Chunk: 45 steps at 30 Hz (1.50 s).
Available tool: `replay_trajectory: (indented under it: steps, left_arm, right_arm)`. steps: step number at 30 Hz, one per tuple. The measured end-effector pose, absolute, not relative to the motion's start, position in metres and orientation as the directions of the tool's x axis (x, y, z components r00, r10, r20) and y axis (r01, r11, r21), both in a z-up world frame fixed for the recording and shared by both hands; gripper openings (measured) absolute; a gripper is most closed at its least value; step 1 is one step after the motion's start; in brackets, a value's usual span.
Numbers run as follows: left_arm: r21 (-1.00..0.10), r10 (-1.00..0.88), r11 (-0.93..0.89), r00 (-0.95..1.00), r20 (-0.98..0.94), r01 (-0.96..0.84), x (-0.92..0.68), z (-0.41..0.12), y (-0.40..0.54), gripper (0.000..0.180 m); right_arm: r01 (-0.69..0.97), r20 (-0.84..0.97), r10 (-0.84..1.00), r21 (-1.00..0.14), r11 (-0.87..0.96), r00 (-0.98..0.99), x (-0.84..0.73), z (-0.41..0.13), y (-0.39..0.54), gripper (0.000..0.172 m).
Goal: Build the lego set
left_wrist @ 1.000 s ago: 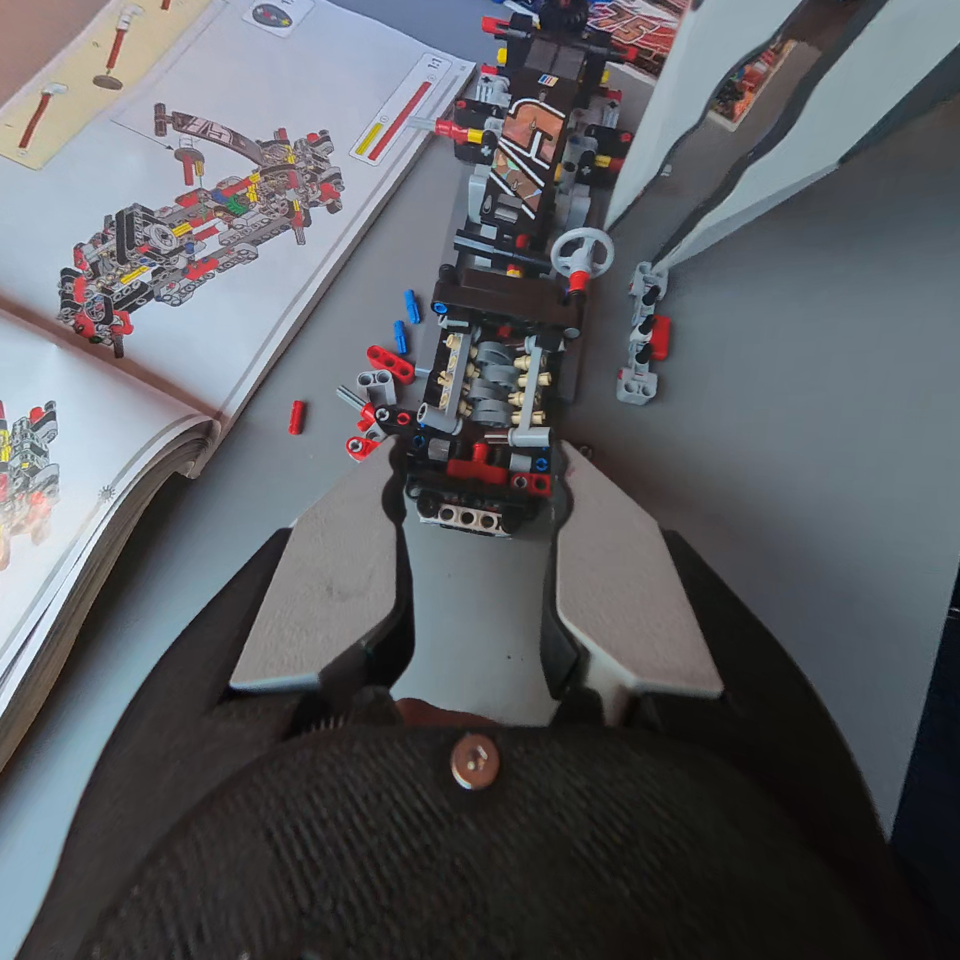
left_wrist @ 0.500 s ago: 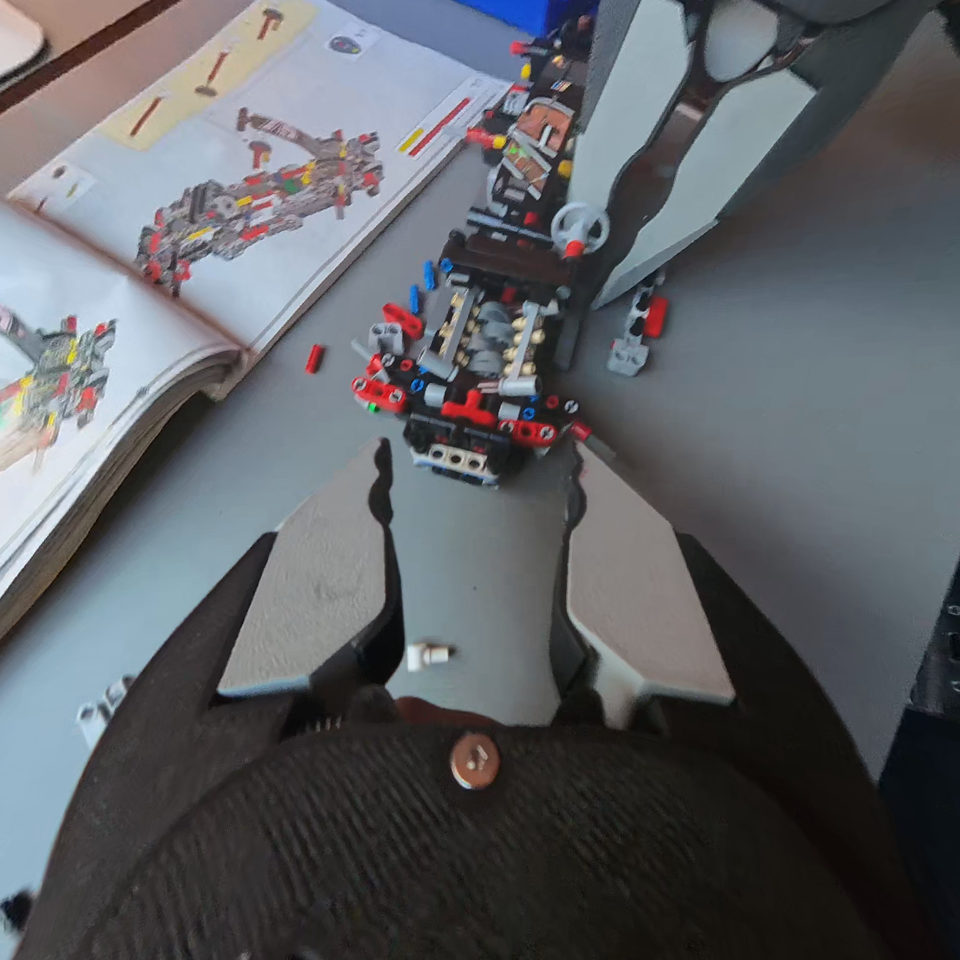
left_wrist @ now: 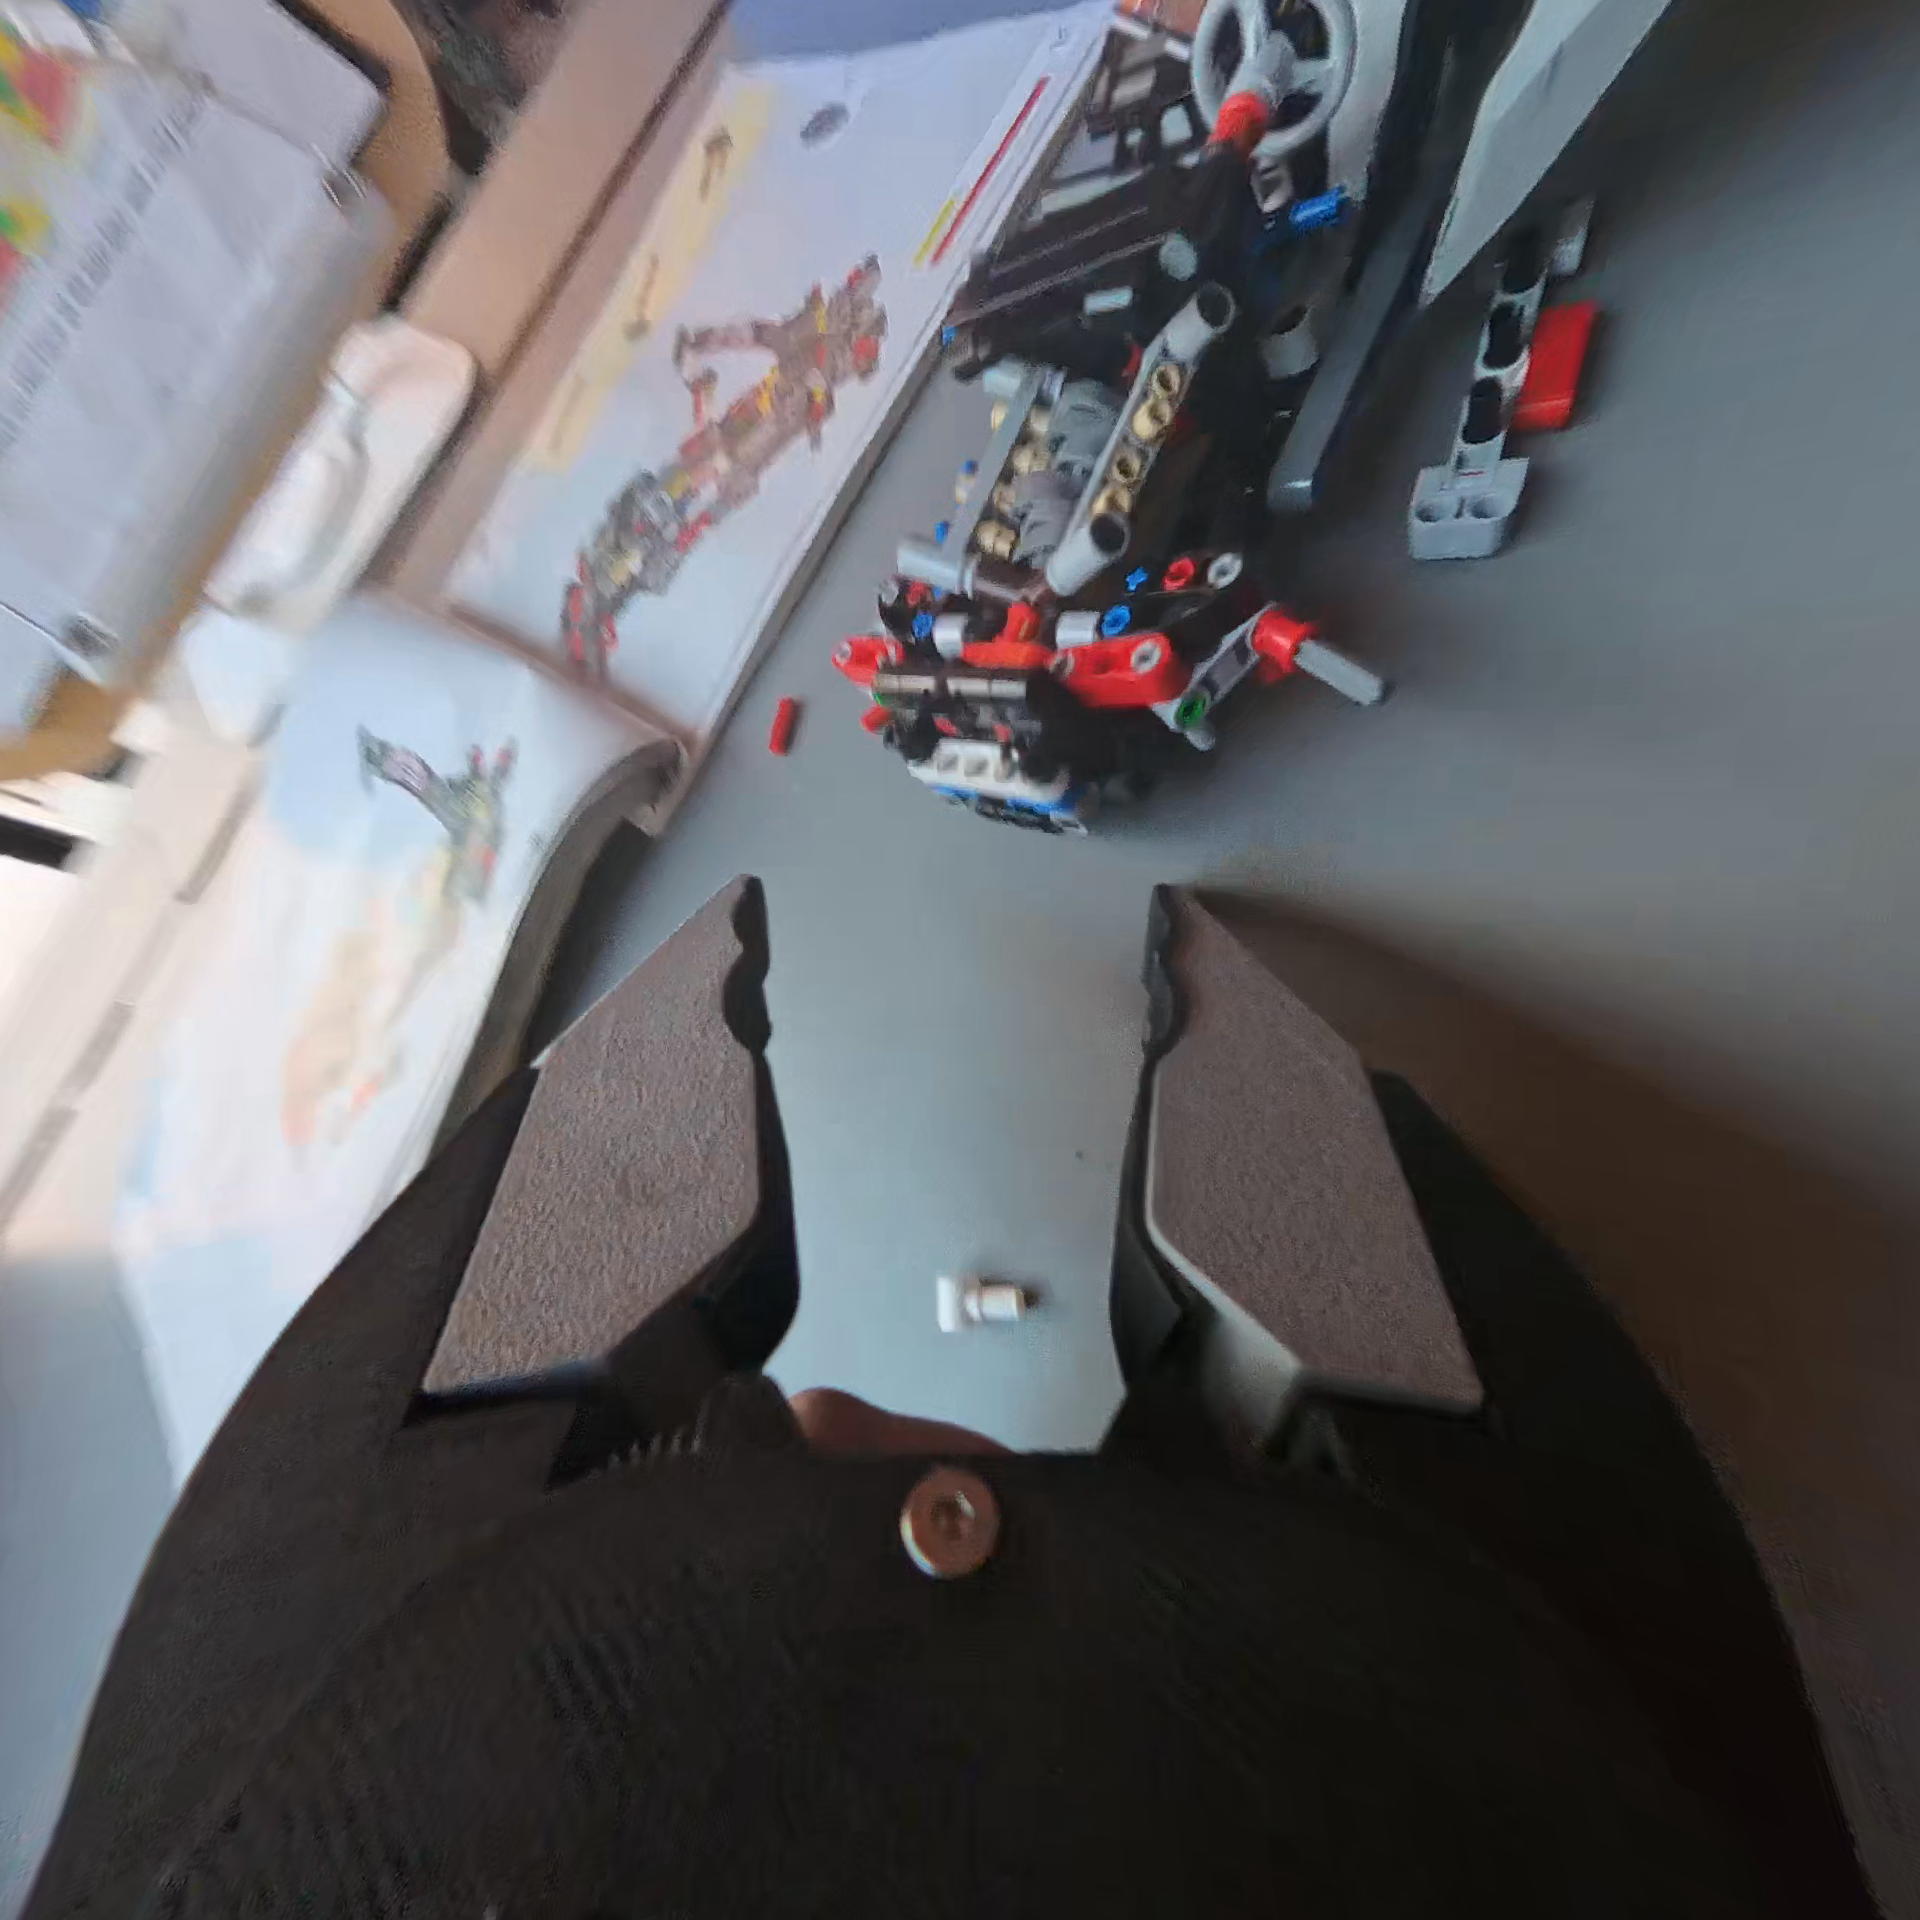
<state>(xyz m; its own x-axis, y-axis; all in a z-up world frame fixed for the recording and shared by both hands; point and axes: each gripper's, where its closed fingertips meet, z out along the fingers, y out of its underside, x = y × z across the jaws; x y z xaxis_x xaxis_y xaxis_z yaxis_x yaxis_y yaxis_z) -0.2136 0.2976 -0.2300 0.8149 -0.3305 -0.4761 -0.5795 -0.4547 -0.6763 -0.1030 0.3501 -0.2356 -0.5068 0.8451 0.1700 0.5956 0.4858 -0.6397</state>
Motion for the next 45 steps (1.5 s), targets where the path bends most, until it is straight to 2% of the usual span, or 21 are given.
replay_trajectory:
  steps: [4, 6, 7, 12, 15, 18, 24, 31, 36, 37, 39, 42, 43, 45]
  left_arm:
    - [-0.530, -0.336, -0.340, 0.627, -0.703, -0.777, -0.198, -0.221, 0.316, 0.069]
    - [-0.472, -0.342, -0.291, 0.551, -0.761, -0.832, -0.192, -0.219, 0.322, 0.061]
    - [-0.458, -0.359, -0.275, 0.532, -0.767, -0.845, -0.188, -0.219, 0.323, 0.064]
    - [-0.491, -0.355, -0.202, 0.531, -0.769, -0.847, -0.164, -0.203, 0.319, 0.072]
    - [-0.506, -0.288, -0.120, 0.518, -0.806, -0.854, -0.139, -0.177, 0.313, 0.065]
    - [-0.534, -0.277, -0.058, 0.528, -0.803, -0.843, -0.108, -0.167, 0.306, 0.042]
    - [-0.528, -0.308, -0.210, 0.569, -0.763, -0.823, -0.101, -0.194, 0.326, 0.043]
    - [-0.380, -0.399, -0.331, 0.493, -0.773, -0.864, -0.112, -0.204, 0.342, 0.013]
    - [-0.329, -0.477, -0.310, 0.445, -0.758, -0.892, -0.114, -0.208, 0.347, 0.006]
    - [-0.332, -0.491, -0.314, 0.452, -0.745, -0.889, -0.115, -0.207, 0.348, 0.006]
    - [-0.353, -0.510, -0.321, 0.475, -0.717, -0.879, -0.116, -0.203, 0.348, 0.006]
    - [-0.372, -0.539, -0.326, 0.494, -0.683, -0.869, -0.119, -0.199, 0.348, 0.005]
    - [-0.368, -0.545, -0.322, 0.489, -0.681, -0.872, -0.120, -0.199, 0.349, 0.005]
    - [-0.363, -0.567, -0.316, 0.481, -0.669, -0.877, -0.120, -0.200, 0.348, 0.005]
  right_arm:
    - [0.609, 0.155, 0.841, -0.623, 0.490, -0.518, -0.097, -0.236, 0.351, 0.007]
    - [0.617, 0.146, 0.846, -0.623, 0.481, -0.512, -0.094, -0.233, 0.356, 0.007]
    - [0.618, 0.125, 0.850, -0.633, 0.466, -0.512, -0.092, -0.232, 0.357, 0.007]
    - [0.629, 0.007, 0.851, -0.669, 0.395, -0.526, -0.086, -0.219, 0.355, 0.007]
    - [0.677, -0.044, 0.861, -0.639, 0.366, -0.507, -0.086, -0.217, 0.361, 0.007]
    - [0.720, -0.100, 0.863, -0.603, 0.344, -0.495, -0.087, -0.214, 0.361, 0.007]
    - [0.783, -0.227, 0.837, -0.533, 0.322, -0.499, -0.082, -0.209, 0.350, 0.007]
    - [0.815, -0.337, 0.794, -0.488, 0.311, -0.505, -0.079, -0.204, 0.346, 0.006]
    - [0.831, -0.359, 0.800, -0.477, 0.286, -0.481, -0.083, -0.204, 0.351, 0.007]
    - [0.836, -0.359, 0.807, -0.475, 0.275, -0.470, -0.084, -0.203, 0.351, 0.007]
    - [0.814, -0.317, 0.826, -0.520, 0.260, -0.467, -0.087, -0.196, 0.352, 0.020]
    - [0.765, -0.065, 0.932, -0.593, 0.251, -0.356, -0.091, -0.175, 0.383, 0.031]
    - [0.711, 0.034, 0.949, -0.653, 0.259, -0.314, -0.090, -0.158, 0.389, 0.029]
    - [0.566, 0.111, 0.949, -0.780, 0.268, -0.297, -0.077, -0.124, 0.372, 0.023]
